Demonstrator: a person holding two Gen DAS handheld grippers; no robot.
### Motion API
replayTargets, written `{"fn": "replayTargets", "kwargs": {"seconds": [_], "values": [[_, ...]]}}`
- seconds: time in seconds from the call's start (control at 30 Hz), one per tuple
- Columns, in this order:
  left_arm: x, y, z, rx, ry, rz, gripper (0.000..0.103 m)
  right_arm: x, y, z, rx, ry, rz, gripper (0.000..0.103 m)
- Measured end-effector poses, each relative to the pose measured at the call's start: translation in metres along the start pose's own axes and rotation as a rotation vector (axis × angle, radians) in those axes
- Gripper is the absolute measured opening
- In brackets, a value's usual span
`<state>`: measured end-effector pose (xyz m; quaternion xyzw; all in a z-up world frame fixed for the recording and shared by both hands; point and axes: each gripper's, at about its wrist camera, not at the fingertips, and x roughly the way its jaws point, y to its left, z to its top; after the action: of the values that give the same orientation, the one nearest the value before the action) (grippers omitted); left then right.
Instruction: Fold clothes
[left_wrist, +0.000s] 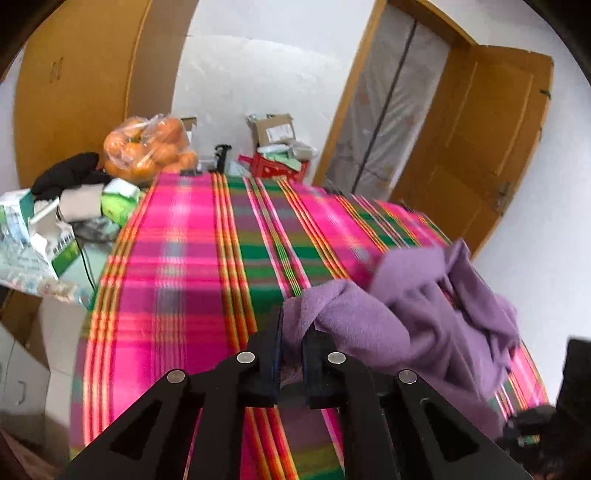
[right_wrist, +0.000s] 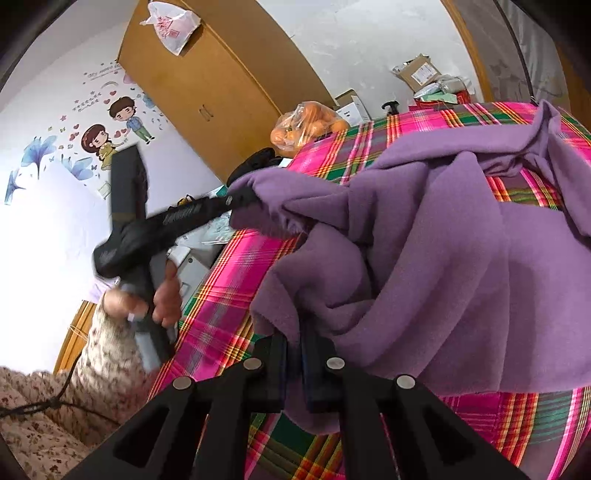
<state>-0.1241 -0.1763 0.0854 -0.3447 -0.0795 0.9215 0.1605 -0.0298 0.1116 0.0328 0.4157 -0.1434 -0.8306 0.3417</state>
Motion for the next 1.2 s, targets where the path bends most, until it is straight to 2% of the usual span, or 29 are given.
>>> {"fn": "replayTargets", "kwargs": {"seconds": [0.2, 0.33, 0.47, 0.67, 0.77, 0.83, 0.93, 1.07, 1.2], "values": [[0.027, 0.012, 0.038, -0.016, 0.004, 0.017, 0.008, 0.003, -0.005, 0.007, 0.017, -0.004, 0.026, 0.006], [0.056, 0.022, 0.059, -0.043, 0.03, 0.057, 0.008, 0.005, -0.007, 0.01, 0.02, 0.006, 0.037, 0.006], [0.089, 0.037, 0.069, -0.098, 0.09, 0.081, 0.008, 0.009, -0.009, 0.011, 0.019, 0.021, 0.053, 0.006], [0.119, 0.05, 0.062, -0.139, 0.167, 0.113, 0.008, 0.019, -0.011, 0.011, 0.028, 0.047, 0.056, 0.006], [0.115, 0.056, 0.058, -0.16, 0.184, 0.104, 0.01, 0.021, -0.011, 0.012, 0.031, 0.048, 0.052, 0.006], [0.108, 0.061, 0.055, -0.191, 0.198, 0.088, 0.02, 0.021, -0.011, 0.013, 0.033, 0.046, 0.047, 0.006], [0.093, 0.072, 0.047, -0.25, 0.214, 0.041, 0.021, 0.018, -0.011, 0.013, 0.032, 0.038, 0.043, 0.006], [0.061, 0.077, 0.021, -0.299, 0.207, 0.025, 0.021, 0.014, -0.01, 0.012, 0.03, 0.025, 0.041, 0.006], [0.031, 0.078, -0.017, -0.383, 0.222, -0.045, 0.022, 0.011, -0.002, 0.011, 0.017, 0.015, 0.043, 0.006]]}}
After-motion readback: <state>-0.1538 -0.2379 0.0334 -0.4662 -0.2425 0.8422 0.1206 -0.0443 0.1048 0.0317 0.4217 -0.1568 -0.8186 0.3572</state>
